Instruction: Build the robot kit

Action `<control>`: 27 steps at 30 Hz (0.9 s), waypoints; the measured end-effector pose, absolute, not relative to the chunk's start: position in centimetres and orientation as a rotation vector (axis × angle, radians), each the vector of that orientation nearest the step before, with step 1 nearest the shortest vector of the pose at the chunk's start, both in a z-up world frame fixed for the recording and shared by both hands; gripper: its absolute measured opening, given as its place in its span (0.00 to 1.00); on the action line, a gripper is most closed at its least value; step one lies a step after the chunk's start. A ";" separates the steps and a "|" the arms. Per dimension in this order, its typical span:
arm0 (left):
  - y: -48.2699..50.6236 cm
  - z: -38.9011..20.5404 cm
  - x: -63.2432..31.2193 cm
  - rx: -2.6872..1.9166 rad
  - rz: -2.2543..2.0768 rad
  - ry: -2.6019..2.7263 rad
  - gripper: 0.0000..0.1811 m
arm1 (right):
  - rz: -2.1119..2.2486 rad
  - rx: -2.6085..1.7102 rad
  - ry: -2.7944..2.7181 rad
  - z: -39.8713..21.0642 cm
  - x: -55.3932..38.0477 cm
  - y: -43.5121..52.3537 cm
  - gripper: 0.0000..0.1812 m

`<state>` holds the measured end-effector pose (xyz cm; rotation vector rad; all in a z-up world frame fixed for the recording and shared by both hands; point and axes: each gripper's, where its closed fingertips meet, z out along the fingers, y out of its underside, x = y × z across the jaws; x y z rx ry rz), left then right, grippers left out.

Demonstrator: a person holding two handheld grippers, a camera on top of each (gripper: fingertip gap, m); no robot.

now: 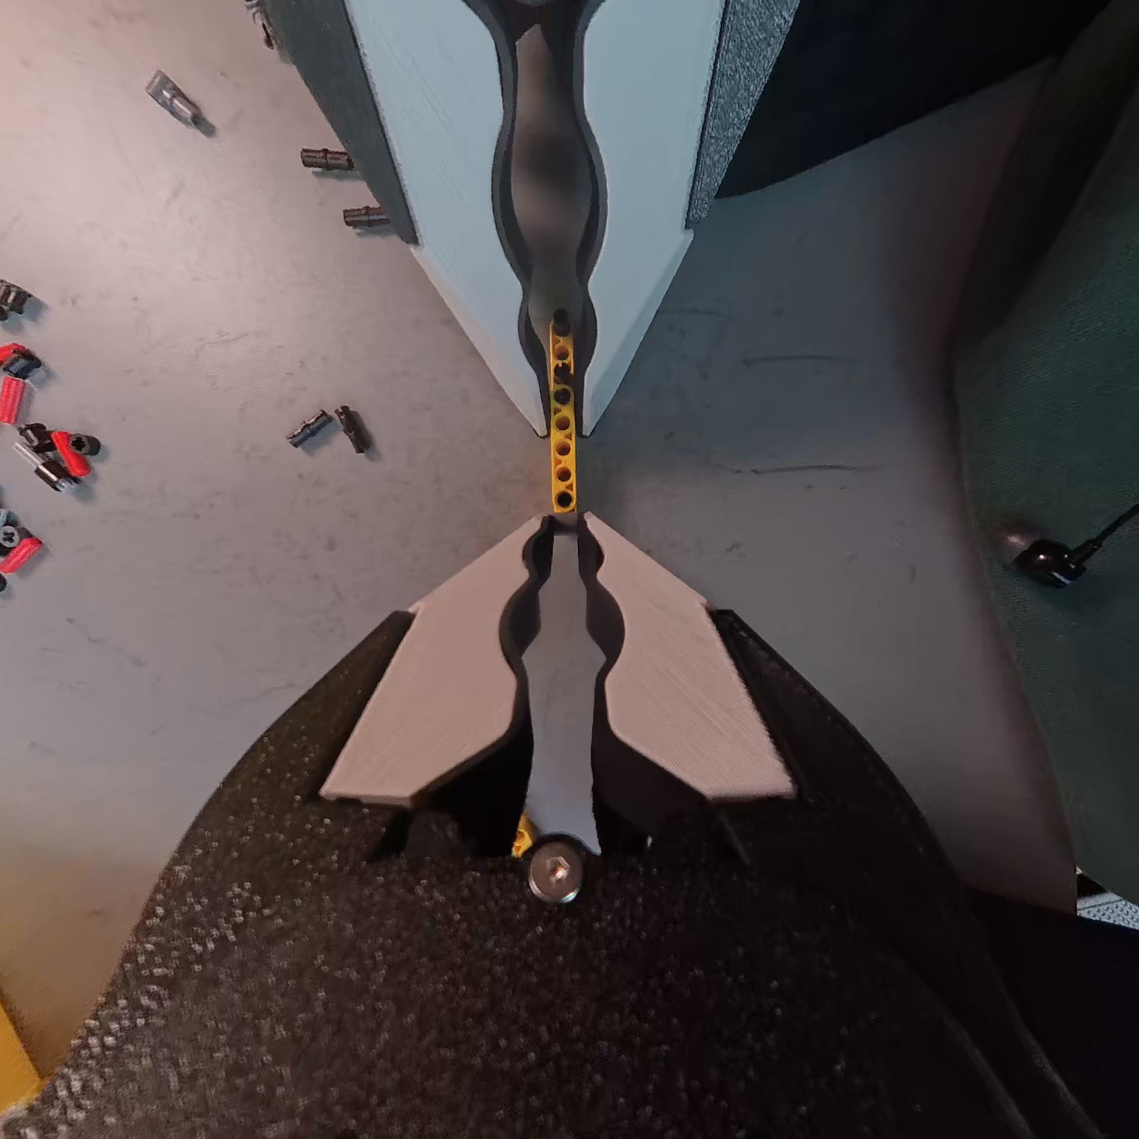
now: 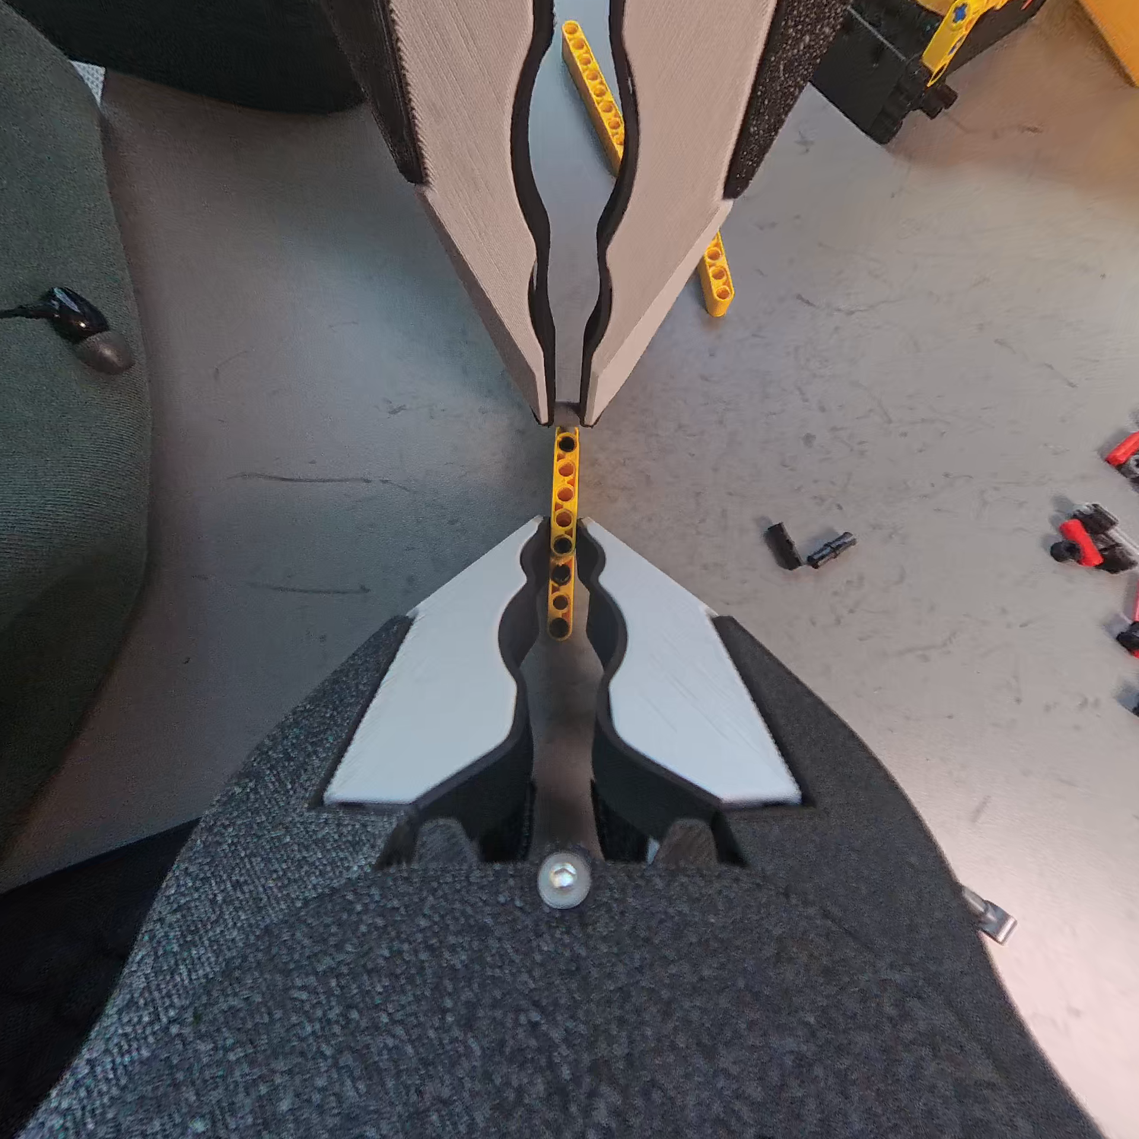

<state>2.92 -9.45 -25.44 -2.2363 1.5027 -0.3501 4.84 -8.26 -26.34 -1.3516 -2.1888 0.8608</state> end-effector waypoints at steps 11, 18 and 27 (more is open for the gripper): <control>-9.3 -25.5 3.1 -2.223 -0.387 1.410 0.03 | 0.878 -1.363 -2.186 -26.4 4.9 -8.2 0.04; -9.4 -25.5 3.0 -2.222 -0.398 1.407 0.03 | 0.879 -1.364 -2.184 -26.4 4.9 -8.2 0.04; -9.2 -25.5 2.8 -2.280 -0.304 1.518 0.03 | 0.892 -1.375 -2.179 -26.4 4.8 -8.1 0.04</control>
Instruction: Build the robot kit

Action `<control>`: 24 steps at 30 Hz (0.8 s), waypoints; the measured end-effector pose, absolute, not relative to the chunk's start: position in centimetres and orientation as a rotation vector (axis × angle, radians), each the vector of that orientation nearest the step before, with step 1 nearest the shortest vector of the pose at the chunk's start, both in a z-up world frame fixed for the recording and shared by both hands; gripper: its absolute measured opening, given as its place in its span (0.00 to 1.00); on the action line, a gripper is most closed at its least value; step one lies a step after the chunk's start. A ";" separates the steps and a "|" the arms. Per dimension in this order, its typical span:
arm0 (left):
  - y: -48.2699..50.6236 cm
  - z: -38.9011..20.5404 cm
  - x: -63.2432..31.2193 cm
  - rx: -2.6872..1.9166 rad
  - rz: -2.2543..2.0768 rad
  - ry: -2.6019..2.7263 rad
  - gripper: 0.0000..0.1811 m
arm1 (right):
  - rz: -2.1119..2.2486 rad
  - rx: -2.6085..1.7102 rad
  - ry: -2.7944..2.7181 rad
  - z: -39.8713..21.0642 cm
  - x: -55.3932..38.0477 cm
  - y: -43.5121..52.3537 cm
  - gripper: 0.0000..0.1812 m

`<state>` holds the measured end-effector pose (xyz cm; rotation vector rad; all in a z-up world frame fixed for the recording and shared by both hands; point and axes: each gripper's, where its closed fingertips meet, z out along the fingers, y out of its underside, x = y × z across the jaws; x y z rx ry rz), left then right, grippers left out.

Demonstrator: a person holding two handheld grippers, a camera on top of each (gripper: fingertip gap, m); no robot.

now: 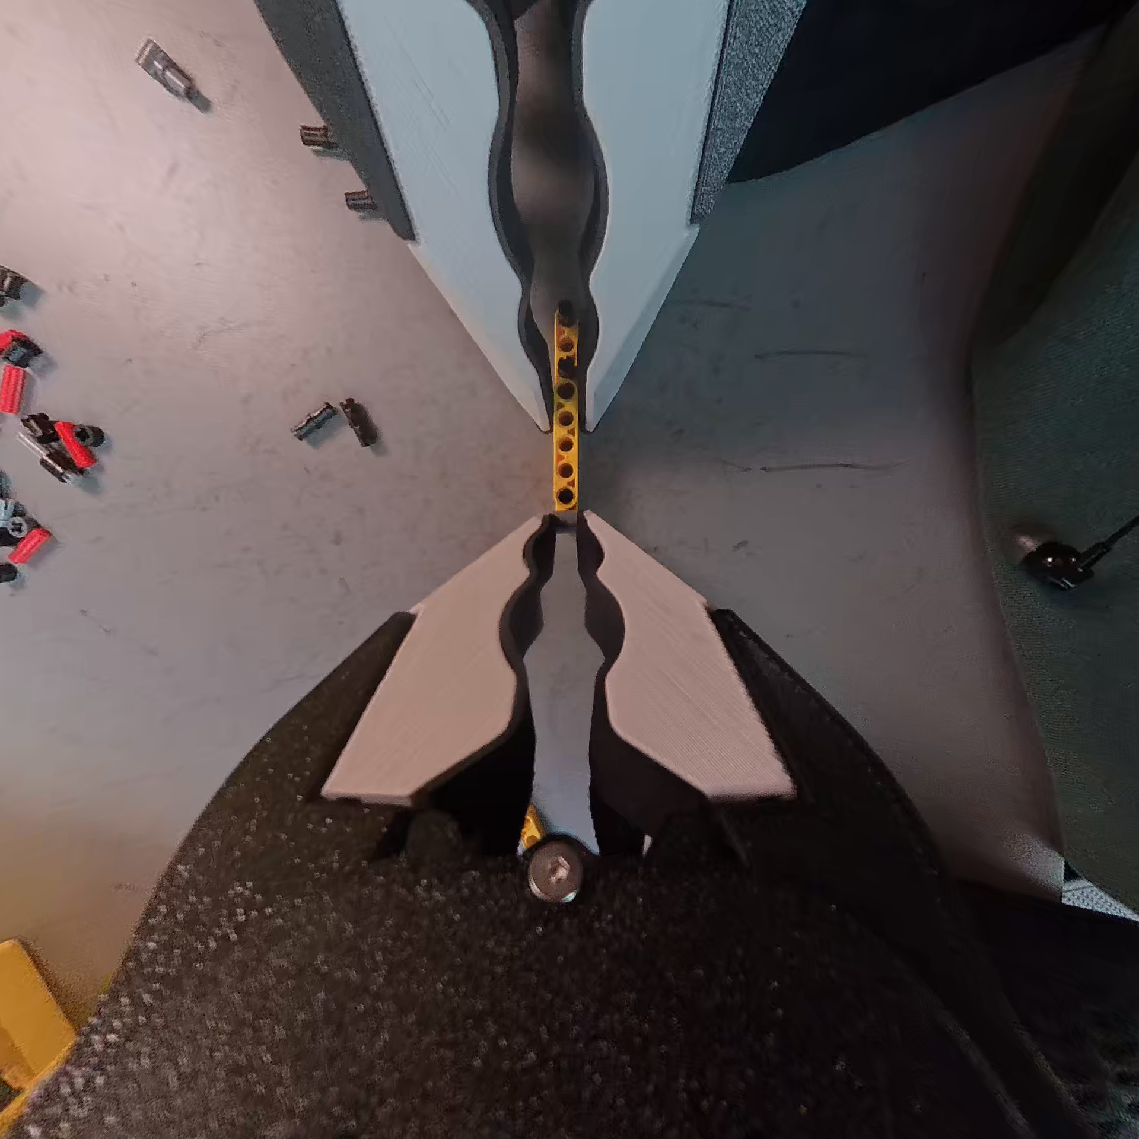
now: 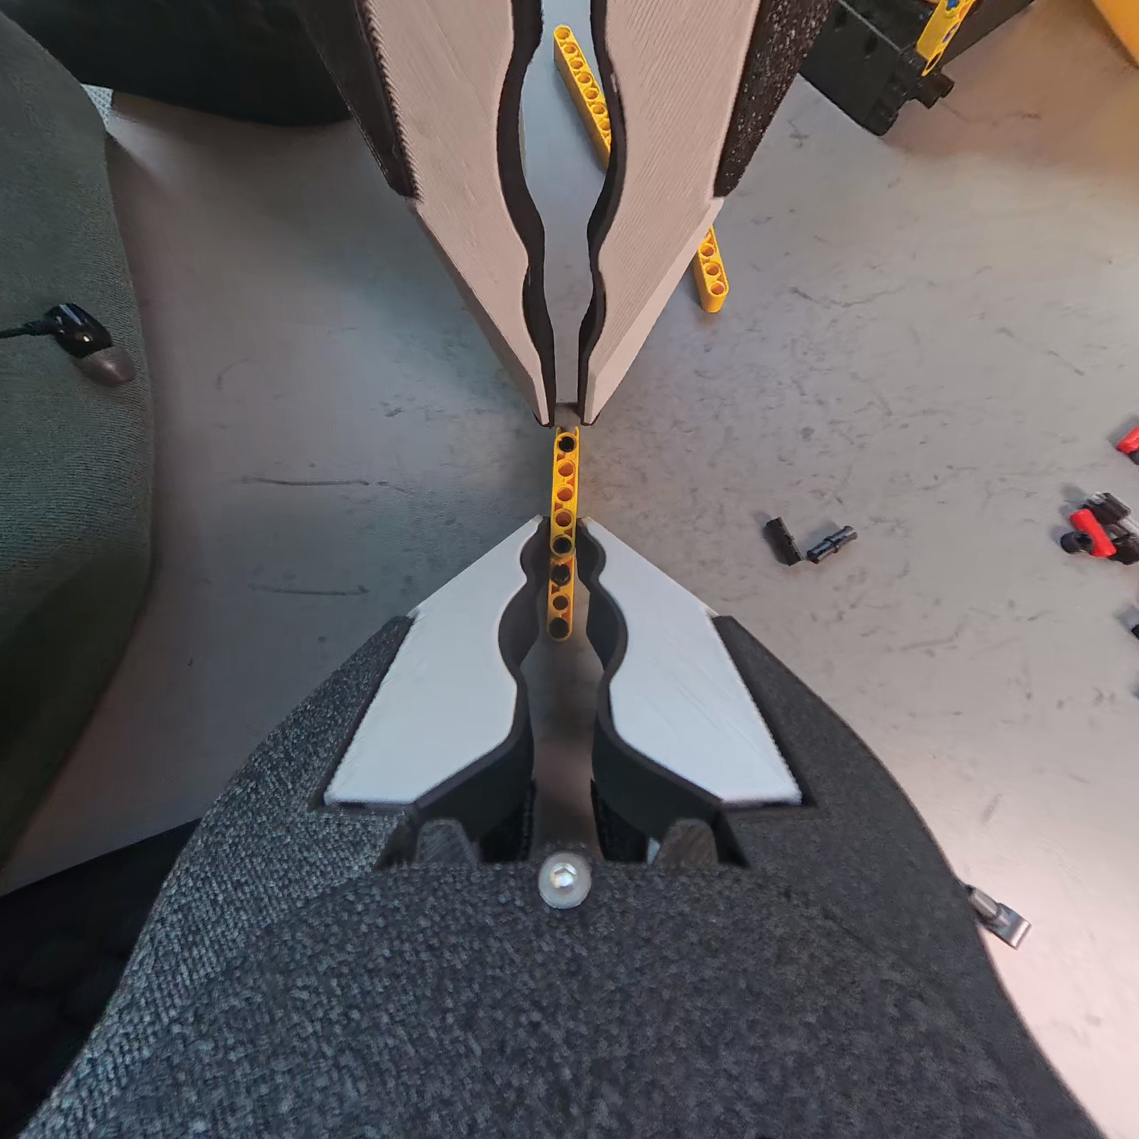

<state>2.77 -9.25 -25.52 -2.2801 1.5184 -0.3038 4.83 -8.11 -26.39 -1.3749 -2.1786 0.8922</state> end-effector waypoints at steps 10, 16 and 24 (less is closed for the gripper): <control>-9.2 -25.6 3.1 -2.310 -0.305 1.498 0.03 | 0.884 -1.366 -2.176 -26.4 4.9 -8.1 0.04; -9.2 -25.6 3.1 -2.271 -0.391 1.434 0.03 | 0.883 -1.360 -2.178 -26.4 4.9 -8.1 0.04; -9.3 -25.6 3.1 -2.227 -0.466 1.500 0.03 | 0.897 -1.338 -2.186 -26.4 4.9 -8.1 0.04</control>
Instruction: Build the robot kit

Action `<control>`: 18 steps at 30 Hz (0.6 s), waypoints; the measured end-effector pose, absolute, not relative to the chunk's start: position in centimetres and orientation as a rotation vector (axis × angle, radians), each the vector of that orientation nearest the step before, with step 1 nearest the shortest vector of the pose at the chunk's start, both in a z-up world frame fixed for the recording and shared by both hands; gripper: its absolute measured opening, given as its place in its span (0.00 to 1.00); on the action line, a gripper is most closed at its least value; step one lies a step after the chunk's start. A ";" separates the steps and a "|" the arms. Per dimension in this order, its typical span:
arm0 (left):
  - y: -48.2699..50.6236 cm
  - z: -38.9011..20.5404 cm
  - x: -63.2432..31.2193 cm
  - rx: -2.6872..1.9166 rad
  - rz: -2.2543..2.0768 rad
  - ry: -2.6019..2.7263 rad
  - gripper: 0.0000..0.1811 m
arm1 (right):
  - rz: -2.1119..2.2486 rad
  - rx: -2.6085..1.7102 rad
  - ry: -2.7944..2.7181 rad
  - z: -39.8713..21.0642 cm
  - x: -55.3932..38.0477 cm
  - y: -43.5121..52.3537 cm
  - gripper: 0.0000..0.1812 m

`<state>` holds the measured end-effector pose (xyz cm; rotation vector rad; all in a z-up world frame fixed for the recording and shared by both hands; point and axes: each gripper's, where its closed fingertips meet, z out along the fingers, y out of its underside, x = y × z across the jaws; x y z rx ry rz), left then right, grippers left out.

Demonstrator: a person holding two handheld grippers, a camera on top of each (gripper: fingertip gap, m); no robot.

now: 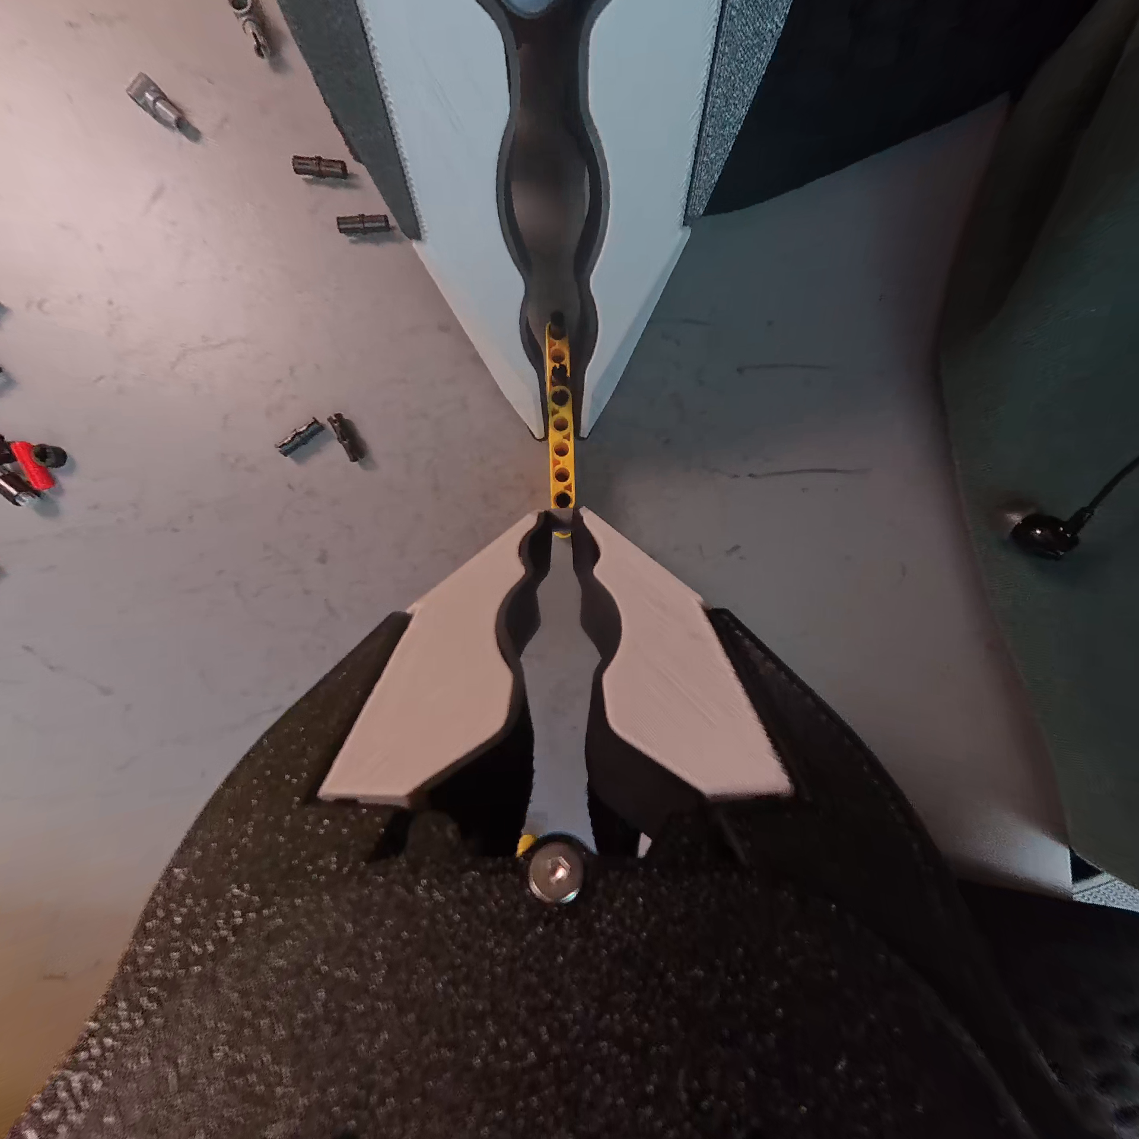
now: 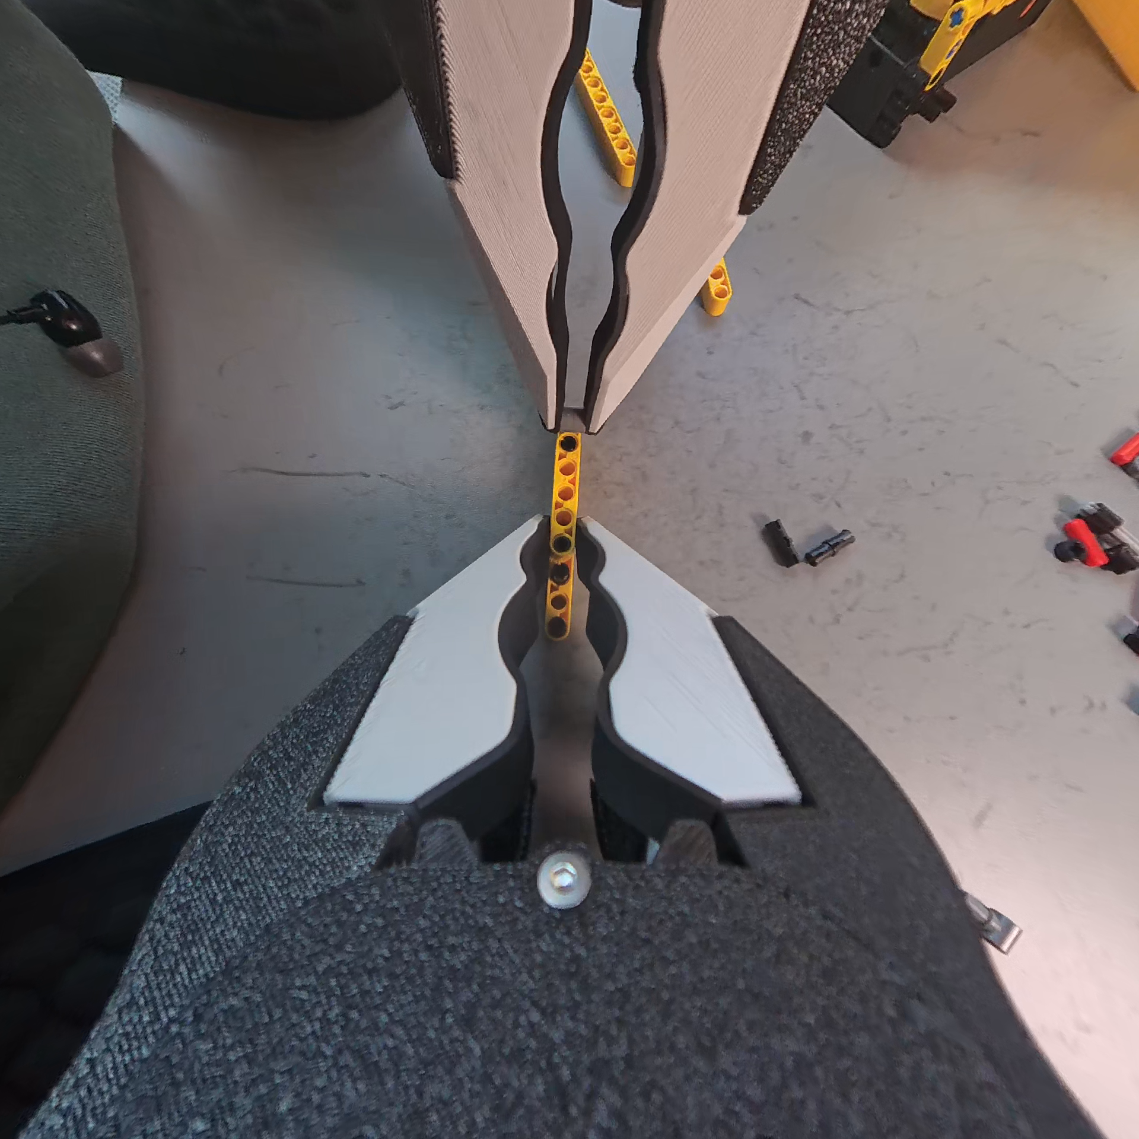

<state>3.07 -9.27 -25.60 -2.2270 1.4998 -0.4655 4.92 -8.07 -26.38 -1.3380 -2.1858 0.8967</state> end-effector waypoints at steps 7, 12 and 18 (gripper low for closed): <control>-9.2 -25.6 3.1 -2.195 -0.484 1.487 0.03 | 0.950 -1.320 -2.202 -26.4 4.9 -8.0 0.04; -9.2 -25.6 3.1 -2.167 -0.478 1.366 0.03 | 0.973 -1.335 -2.198 -26.4 4.9 -7.9 0.04; -9.1 -25.5 3.0 -2.179 -0.503 1.361 0.03 | 1.013 -1.349 -2.198 -26.4 4.9 -7.6 0.04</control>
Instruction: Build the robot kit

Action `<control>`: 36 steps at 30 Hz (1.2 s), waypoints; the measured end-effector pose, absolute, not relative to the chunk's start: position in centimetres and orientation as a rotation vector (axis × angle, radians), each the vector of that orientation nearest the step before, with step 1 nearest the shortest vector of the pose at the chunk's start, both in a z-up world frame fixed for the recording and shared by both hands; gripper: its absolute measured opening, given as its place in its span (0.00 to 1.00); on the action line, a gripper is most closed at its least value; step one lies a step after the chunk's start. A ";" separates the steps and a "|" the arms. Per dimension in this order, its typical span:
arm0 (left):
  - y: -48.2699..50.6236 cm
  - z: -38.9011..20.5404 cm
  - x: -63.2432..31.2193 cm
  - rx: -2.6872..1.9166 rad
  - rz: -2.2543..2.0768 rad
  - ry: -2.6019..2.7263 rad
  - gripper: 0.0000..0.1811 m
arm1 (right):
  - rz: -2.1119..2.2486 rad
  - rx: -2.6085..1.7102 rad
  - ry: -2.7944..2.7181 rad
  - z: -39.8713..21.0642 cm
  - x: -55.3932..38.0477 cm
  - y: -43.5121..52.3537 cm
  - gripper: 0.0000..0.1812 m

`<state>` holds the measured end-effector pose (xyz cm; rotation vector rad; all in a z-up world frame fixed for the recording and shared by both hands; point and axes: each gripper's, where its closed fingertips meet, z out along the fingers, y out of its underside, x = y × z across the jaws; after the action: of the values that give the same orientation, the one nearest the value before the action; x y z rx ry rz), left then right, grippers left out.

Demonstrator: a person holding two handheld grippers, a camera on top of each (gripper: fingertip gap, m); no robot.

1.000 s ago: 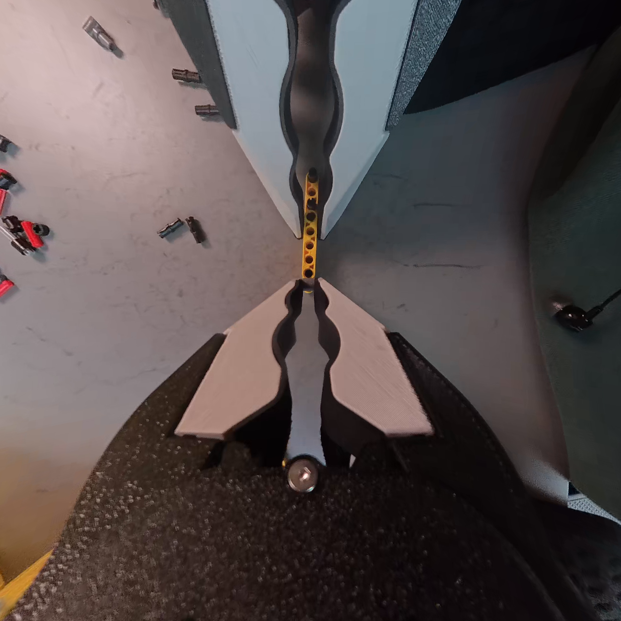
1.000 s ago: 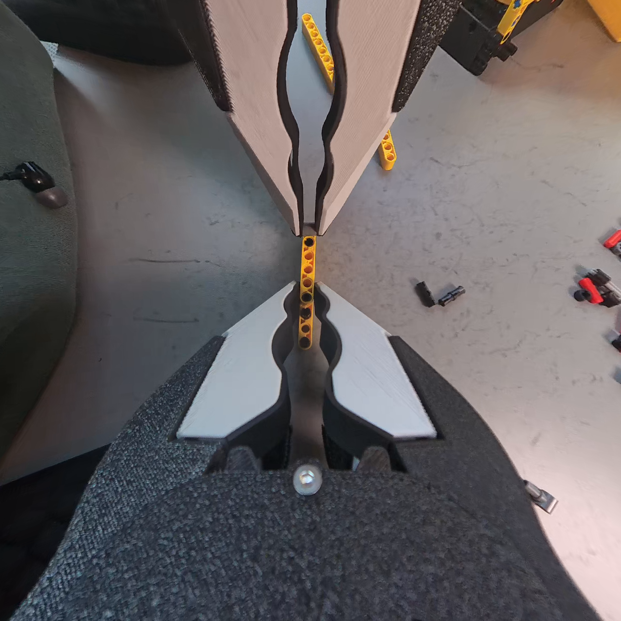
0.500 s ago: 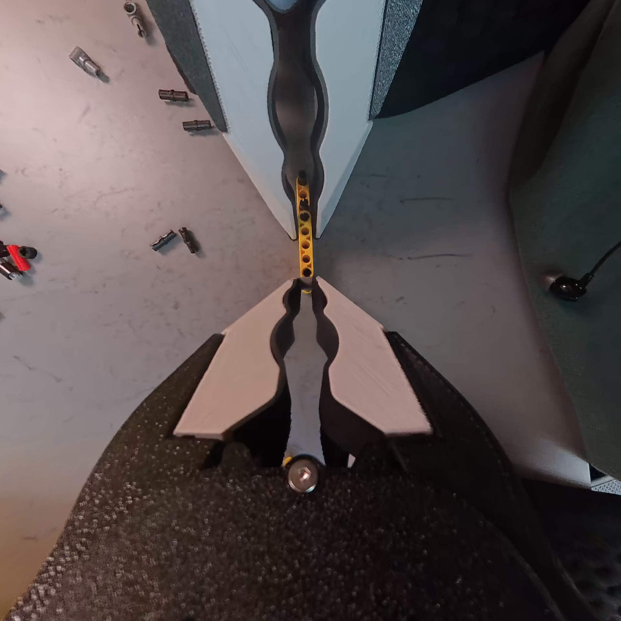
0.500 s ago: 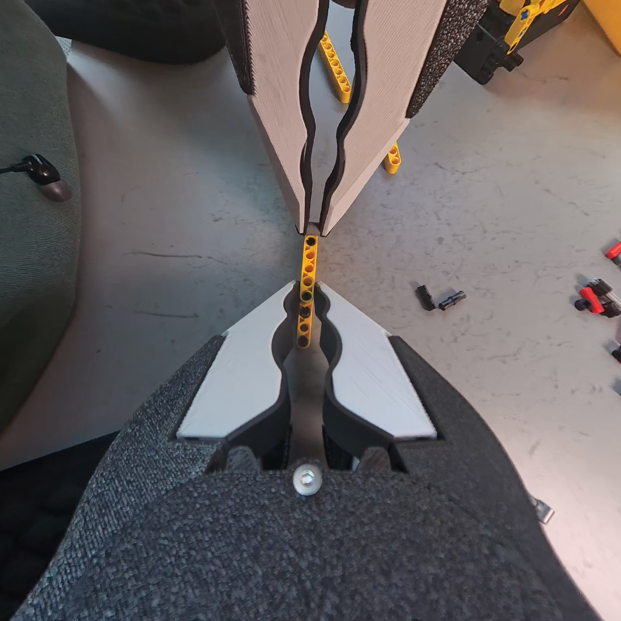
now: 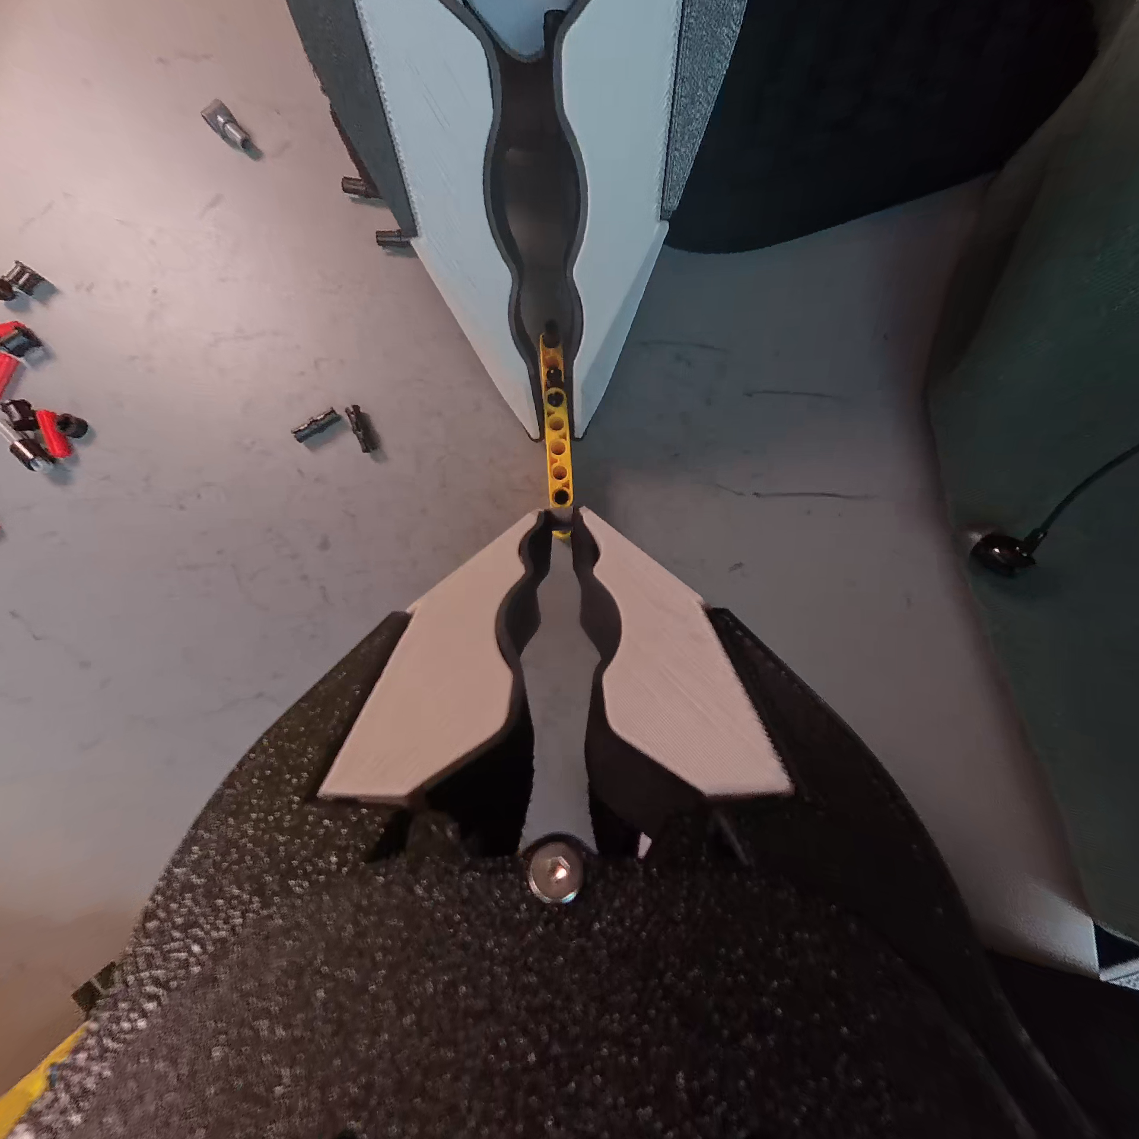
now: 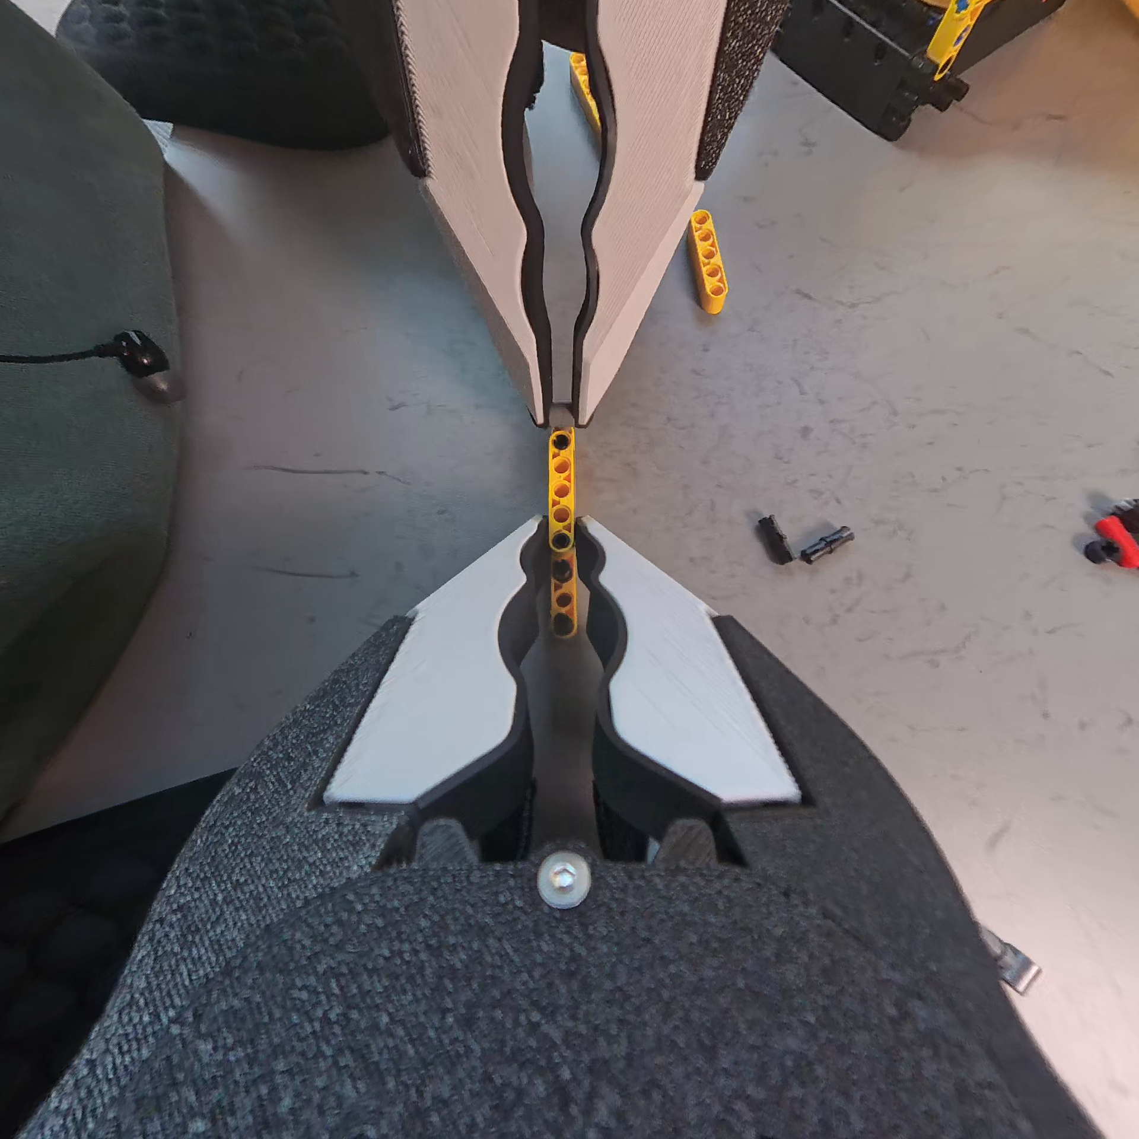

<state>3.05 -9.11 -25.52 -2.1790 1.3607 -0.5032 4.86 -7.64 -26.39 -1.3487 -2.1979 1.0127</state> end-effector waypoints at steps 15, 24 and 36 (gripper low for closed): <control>-9.5 -25.5 3.1 -2.030 -0.246 1.302 0.04 | 1.018 -1.354 -2.199 -26.4 4.9 -7.6 0.04; -9.2 -25.5 3.3 -2.336 -0.489 1.217 0.03 | 1.021 -1.341 -2.207 -26.5 5.0 -7.7 0.04; -9.4 -25.6 3.6 -2.356 -0.375 1.312 0.03 | 1.013 -1.311 -2.211 -26.5 5.2 -7.8 0.04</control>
<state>3.58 -9.42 -25.64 -2.3557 1.3121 -0.3750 5.18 -7.79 -26.48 -1.3113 -2.2113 1.0125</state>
